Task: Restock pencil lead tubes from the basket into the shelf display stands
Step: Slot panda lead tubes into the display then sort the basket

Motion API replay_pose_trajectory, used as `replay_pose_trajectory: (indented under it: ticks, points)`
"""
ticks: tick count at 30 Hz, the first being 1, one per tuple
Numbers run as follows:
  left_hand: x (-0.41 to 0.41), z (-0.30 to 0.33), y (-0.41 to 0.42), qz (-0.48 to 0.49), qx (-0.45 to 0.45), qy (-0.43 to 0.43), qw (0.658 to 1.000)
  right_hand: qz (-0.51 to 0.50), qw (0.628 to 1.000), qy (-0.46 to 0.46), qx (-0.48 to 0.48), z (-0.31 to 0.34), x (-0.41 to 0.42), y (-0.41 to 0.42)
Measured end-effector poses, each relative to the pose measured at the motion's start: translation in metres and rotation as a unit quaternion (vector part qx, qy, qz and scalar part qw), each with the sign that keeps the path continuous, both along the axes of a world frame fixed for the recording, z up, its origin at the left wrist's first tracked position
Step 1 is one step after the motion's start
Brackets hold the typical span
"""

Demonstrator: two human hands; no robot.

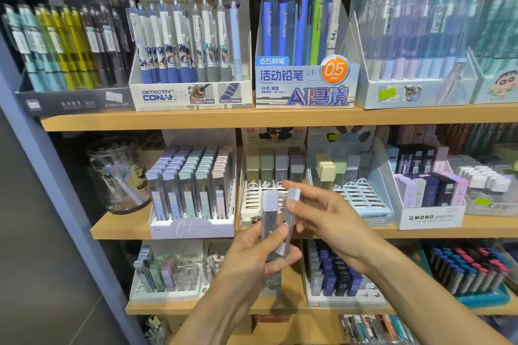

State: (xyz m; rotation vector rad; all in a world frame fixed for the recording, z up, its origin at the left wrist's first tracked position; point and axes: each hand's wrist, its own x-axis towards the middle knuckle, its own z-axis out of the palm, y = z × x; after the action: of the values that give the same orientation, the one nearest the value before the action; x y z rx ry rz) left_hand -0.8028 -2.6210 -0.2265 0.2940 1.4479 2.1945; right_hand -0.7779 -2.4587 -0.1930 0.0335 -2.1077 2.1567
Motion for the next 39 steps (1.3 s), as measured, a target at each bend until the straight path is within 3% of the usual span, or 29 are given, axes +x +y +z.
replay_pose_trajectory:
  ticks: [9, 12, 17, 24, 37, 39]
  points:
    - [0.0, 0.005, -0.001, 0.005, 0.024, -0.046, 0.999, -0.043, 0.998, 0.044, 0.028, 0.004, -0.007, 0.008]
    - [-0.005, 0.003, -0.001, 0.022, -0.001, -0.049, 0.999, -0.099, 0.987, 0.106, 0.07, 0.012, -0.012, 0.01]
    - [-0.014, -0.01, -0.006, 0.054, -0.076, -0.042, 0.995, -0.214, 0.923, 0.223, 0.229, 0.029, -0.032, 0.013]
    - [-0.013, -0.004, -0.01, 0.022, -0.027, -0.071, 0.997, -0.229, 0.842, 0.264, 0.412, 0.021, -0.063, 0.02]
    - [-0.008, 0.002, -0.007, 0.04, -0.035, -0.008, 0.999, -0.19, 0.851, 0.237, 0.428, 0.021, -0.064, 0.02]
    - [-0.007, 0.003, -0.008, 0.033, -0.031, -0.009, 0.999, -0.198, 0.838, 0.229, 0.453, 0.023, -0.068, 0.025]
